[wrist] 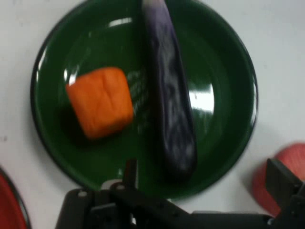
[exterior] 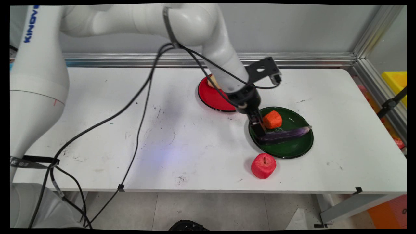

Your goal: Pick up the eggplant from the green plate

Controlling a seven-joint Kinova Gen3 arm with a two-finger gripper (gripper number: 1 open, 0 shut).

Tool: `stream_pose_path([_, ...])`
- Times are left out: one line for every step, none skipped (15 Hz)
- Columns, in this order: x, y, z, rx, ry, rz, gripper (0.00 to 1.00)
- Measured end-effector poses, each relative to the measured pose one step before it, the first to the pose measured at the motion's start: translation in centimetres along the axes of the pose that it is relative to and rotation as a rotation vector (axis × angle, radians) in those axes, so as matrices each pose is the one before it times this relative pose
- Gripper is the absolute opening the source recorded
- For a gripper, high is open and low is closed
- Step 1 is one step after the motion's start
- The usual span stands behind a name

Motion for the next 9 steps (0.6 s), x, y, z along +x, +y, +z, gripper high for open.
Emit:
stream_pose_path([0.439,0.132,0.961,0.00555,0.00906,-0.00257,1.00])
stream_pose_path([0.344,0.126,0.935,0.00508,0.00779,-0.00264,1.00])
stream_pose_path([0.244,0.114,0.760,0.00382,0.00611,-0.00256,1.00])
stream_pose_path([0.225,0.136,0.824,0.00370,0.00618,-0.00257,1.00])
stream_pose_path([0.149,0.105,0.679,0.00277,0.00394,-0.00258,1.00])
stream_pose_path([0.108,0.110,0.724,0.00311,0.00332,-0.00395,1.00])
stream_pose_path([0.052,0.095,0.666,0.00268,0.00201,-0.00518,1.00])
stream_pose_path([0.004,0.069,0.533,0.00233,0.00083,-0.00411,1.00])
stream_pose_path([0.008,0.050,0.410,0.00165,0.00113,-0.00339,1.00])
